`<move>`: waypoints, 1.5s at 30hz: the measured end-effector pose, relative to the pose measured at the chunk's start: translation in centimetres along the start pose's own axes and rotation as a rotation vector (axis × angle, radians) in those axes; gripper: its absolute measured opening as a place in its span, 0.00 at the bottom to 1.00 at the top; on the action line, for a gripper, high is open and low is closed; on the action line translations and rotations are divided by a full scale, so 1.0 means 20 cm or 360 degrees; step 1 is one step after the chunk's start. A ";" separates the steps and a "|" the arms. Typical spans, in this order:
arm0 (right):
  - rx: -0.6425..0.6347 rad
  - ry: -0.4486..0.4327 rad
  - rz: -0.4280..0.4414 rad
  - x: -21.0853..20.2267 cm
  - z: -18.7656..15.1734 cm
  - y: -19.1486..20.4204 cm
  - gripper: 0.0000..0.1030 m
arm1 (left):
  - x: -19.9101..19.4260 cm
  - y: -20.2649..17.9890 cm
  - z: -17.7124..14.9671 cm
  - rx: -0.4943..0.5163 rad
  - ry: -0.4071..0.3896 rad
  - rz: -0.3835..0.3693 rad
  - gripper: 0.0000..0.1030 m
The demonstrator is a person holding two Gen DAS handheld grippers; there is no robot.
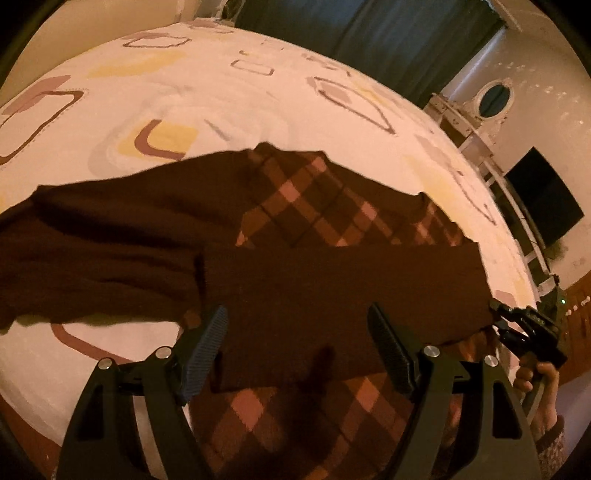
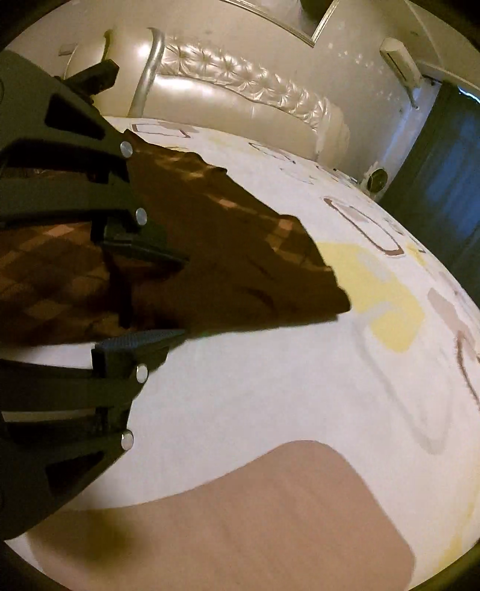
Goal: Fold small clothes
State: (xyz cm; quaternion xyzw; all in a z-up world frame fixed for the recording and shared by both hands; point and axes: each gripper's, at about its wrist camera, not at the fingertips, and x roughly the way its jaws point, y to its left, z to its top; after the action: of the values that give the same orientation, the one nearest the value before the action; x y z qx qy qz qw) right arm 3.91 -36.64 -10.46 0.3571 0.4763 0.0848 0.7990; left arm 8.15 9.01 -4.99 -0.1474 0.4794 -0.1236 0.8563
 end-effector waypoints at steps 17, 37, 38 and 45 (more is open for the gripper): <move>0.0032 -0.0037 0.0205 -0.09 0.15 -0.08 0.33 | 0.10 -0.04 -0.03 0.0172 -0.0008 0.0120 0.77; -0.0078 -0.0042 -0.0119 0.13 0.44 0.09 0.16 | 0.10 -0.01 -0.03 0.0126 0.0005 0.0042 0.78; -0.0096 -0.0063 -0.0042 0.09 0.39 0.14 0.21 | 0.10 -0.01 -0.03 0.0126 0.0005 0.0040 0.78; -0.0221 0.0167 0.0229 0.12 -0.01 0.33 0.35 | 0.09 0.04 -0.01 0.0052 0.0014 -0.0053 0.78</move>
State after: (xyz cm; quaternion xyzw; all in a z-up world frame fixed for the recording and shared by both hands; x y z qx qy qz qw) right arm 6.35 -30.57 -8.04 0.3292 0.4836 0.1933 0.7877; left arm 8.99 9.11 -6.73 -0.1409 0.4785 -0.1463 0.8543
